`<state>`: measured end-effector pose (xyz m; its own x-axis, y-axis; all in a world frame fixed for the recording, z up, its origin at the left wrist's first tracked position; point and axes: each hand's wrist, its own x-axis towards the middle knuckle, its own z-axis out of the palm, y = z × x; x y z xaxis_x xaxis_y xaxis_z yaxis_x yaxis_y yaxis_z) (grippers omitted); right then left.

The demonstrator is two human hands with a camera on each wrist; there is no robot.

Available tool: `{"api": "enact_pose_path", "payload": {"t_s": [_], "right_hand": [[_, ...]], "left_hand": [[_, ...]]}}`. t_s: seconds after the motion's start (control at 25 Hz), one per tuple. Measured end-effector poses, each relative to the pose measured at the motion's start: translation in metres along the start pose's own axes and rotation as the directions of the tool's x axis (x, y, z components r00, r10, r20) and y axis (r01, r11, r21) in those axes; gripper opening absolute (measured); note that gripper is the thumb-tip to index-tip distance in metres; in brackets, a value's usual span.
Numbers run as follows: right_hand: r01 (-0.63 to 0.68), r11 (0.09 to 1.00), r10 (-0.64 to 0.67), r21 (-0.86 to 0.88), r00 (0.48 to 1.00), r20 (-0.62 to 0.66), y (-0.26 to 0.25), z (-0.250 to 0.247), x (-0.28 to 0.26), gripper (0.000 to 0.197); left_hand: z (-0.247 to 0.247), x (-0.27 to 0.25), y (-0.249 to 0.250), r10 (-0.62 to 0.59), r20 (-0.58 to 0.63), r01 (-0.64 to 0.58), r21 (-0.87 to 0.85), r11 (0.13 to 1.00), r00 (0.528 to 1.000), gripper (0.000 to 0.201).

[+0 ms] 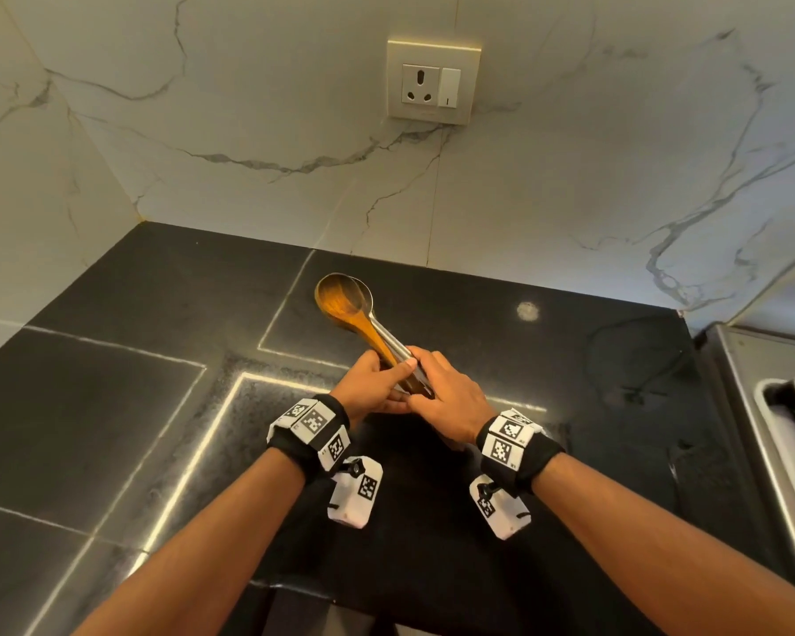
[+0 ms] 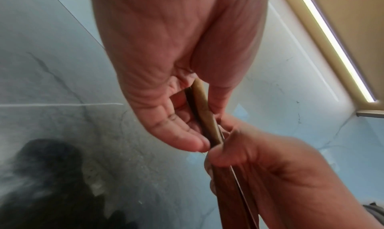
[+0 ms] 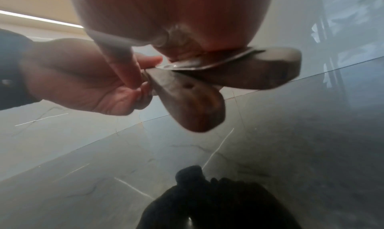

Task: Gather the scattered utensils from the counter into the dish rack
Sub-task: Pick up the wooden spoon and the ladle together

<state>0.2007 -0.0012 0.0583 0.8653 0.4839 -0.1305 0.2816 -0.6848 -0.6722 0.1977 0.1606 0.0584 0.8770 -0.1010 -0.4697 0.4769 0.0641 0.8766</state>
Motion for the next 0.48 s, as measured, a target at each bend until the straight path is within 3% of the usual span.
{"api": "enact_pose_path", "payload": {"t_s": [0.2, 0.32, 0.48], "right_hand": [[0.000, 0.998, -0.006, -0.059, 0.996, -0.094, 0.006, -0.013, -0.015, 0.064], [-0.004, 0.996, -0.011, -0.086, 0.986, -0.165, 0.006, -0.035, -0.032, 0.058], [-0.059, 0.973, 0.005, -0.223, 0.972, -0.234, 0.009, -0.102, -0.075, 0.055]], "left_hand": [[0.016, 0.005, 0.008, 0.112, 0.028, -0.115, 0.232, 0.966, 0.993, 0.037], [0.042, -0.001, 0.022, 0.194, 0.076, -0.206, 0.210, 0.956, 0.978, 0.030], [0.101, -0.021, 0.050, 0.283, 0.184, -0.305, 0.104, 0.947, 0.941, 0.033]]}}
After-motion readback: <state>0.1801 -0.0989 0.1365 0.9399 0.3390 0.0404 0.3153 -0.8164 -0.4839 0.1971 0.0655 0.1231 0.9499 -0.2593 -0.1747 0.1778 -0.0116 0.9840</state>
